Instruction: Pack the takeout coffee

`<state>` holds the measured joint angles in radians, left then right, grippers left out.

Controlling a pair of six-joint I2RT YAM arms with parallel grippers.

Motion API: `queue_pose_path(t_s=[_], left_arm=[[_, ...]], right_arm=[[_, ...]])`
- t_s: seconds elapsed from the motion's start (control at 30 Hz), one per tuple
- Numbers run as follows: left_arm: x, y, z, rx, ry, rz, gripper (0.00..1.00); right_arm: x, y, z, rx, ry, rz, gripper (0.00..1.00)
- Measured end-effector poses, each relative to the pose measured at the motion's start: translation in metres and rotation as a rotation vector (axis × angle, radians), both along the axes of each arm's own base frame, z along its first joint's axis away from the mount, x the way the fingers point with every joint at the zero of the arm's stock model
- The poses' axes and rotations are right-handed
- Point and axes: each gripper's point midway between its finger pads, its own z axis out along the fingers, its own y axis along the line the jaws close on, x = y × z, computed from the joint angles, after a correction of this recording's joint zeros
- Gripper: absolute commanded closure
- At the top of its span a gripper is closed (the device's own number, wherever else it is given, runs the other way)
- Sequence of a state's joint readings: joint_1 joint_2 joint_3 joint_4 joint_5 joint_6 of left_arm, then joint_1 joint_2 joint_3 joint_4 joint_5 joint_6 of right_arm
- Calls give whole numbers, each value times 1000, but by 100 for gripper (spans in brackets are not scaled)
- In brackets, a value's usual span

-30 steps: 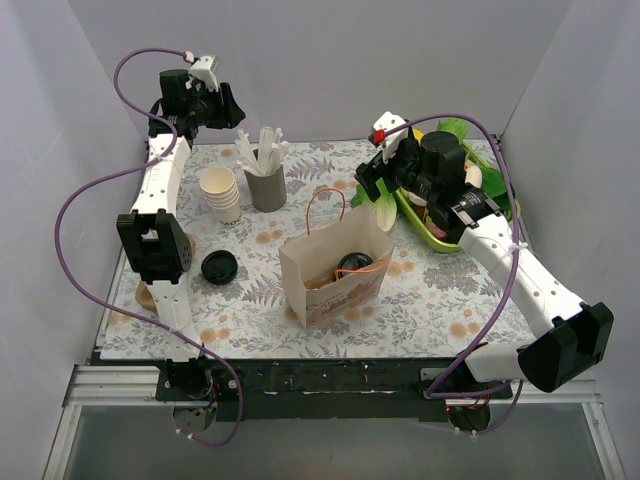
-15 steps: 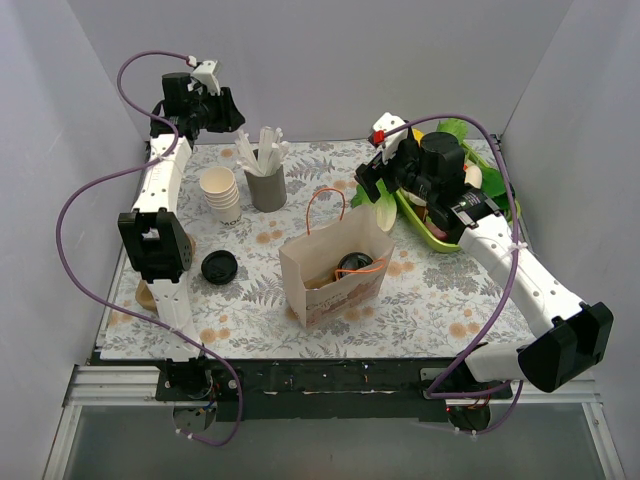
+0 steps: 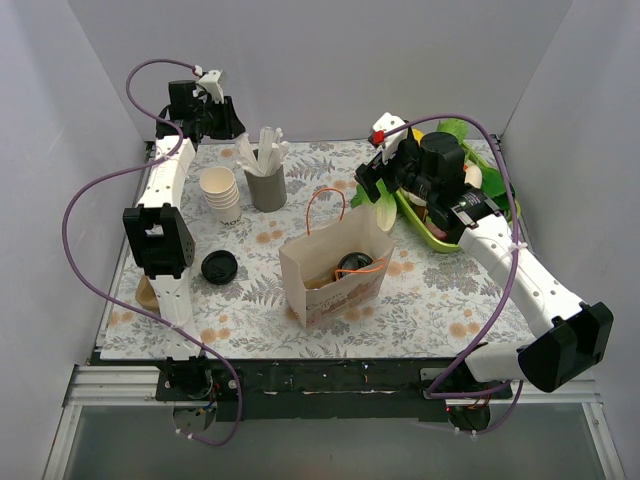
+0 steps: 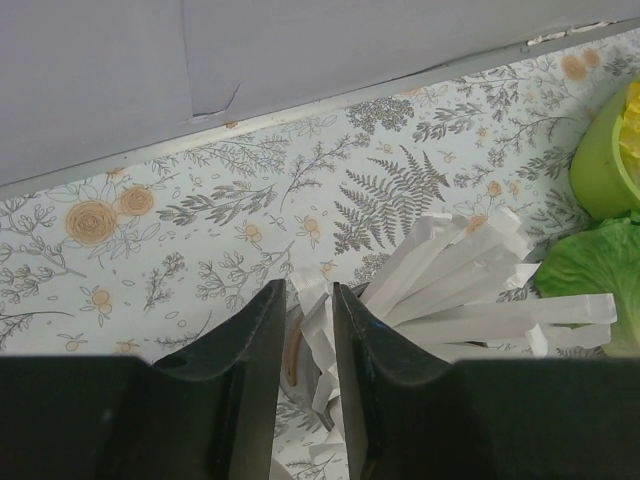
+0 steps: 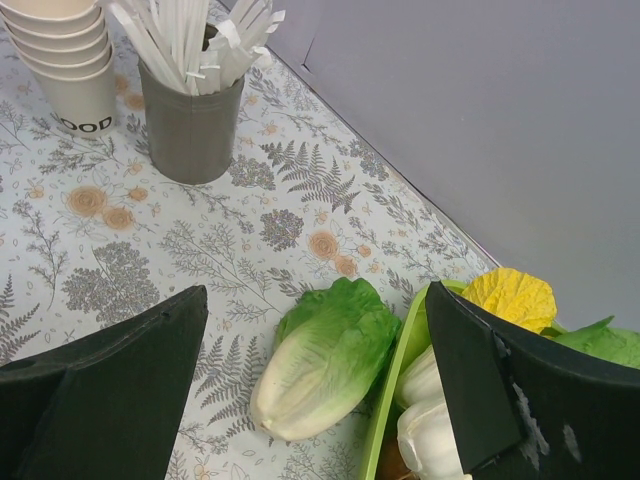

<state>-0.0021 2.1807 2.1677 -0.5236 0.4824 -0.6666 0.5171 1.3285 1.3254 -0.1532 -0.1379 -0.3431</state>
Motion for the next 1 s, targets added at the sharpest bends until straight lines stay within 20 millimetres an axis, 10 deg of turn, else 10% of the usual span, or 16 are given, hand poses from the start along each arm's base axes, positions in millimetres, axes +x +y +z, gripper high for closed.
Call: queue_pose_path(t_s=[0.23, 0.6, 1.0], left_arm=[[0, -1, 0, -1, -1, -7, 100], [-4, -2, 15, -1, -24, -12, 100], [-43, 3, 154, 36, -303, -5, 100]], right_arm=[[0, 0, -1, -1, 2, 0, 3], [0, 0, -7, -9, 10, 0, 3], [1, 1, -10, -13, 16, 5, 4]])
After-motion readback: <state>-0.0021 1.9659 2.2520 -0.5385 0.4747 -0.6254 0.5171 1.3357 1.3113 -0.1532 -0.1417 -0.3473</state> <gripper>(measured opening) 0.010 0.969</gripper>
